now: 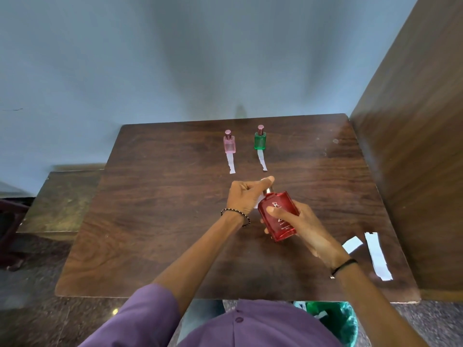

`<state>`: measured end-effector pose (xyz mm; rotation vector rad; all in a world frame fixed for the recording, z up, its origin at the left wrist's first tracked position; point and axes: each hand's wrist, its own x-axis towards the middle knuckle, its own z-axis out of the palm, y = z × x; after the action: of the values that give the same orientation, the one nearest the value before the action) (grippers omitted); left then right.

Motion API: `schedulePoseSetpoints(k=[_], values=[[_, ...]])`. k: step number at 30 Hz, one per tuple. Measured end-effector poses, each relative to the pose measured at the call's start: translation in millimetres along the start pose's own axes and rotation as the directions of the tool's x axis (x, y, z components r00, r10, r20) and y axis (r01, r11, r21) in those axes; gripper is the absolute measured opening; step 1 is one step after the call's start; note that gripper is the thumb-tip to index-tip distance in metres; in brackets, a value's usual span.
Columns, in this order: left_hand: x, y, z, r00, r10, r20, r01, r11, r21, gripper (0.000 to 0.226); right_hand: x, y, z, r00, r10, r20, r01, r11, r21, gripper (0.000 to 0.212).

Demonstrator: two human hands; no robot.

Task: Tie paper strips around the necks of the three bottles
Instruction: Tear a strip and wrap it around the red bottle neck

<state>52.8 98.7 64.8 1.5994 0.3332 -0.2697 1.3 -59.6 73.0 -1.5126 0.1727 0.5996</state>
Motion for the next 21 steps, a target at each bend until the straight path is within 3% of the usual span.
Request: schedulePoseSetpoints(k=[1,2,3,4,8,11,15,21], values=[[2,1,-1,0.998,-0.018,-0.054,0.016,1.0,-0.025,0.052,0,0,2,0.994,-0.073,-0.077,0.052,0.968,-0.247,0.051],[6,0,-5,0.992,-0.023,-0.126,0.016,0.998,-0.054,0.05,-1,1,4,0.977,-0.16,-0.138,0.062,0.843,-0.534,0.053],[15,-4,-10,0.982,-0.014,-0.187,-0.002,0.997,-0.082,0.053,-4,3,8,0.956,-0.233,-0.177,0.036,0.696,-0.718,0.056],[22,-6,-16,0.974,-0.014,-0.224,-0.002,0.998,-0.069,0.057,-5,4,11,0.942,-0.262,-0.208,0.016,0.657,-0.753,0.059],[29,2,-34,0.979,-0.052,-0.197,0.044,0.998,-0.046,0.081,-9,9,8,0.956,-0.197,-0.217,0.088,0.899,-0.429,0.063],[24,9,-32,0.989,-0.037,-0.145,0.034,0.999,-0.028,0.065,-11,11,6,0.978,-0.132,-0.161,0.108,0.983,-0.148,0.055],[15,14,-18,0.993,-0.049,-0.108,0.045,0.998,-0.034,0.048,-16,8,4,0.992,-0.125,-0.018,0.126,0.964,0.233,0.056],[12,17,-13,0.999,-0.03,-0.025,0.029,0.999,-0.023,0.036,-19,4,-9,0.98,-0.179,0.086,0.13,0.903,0.41,0.064]])
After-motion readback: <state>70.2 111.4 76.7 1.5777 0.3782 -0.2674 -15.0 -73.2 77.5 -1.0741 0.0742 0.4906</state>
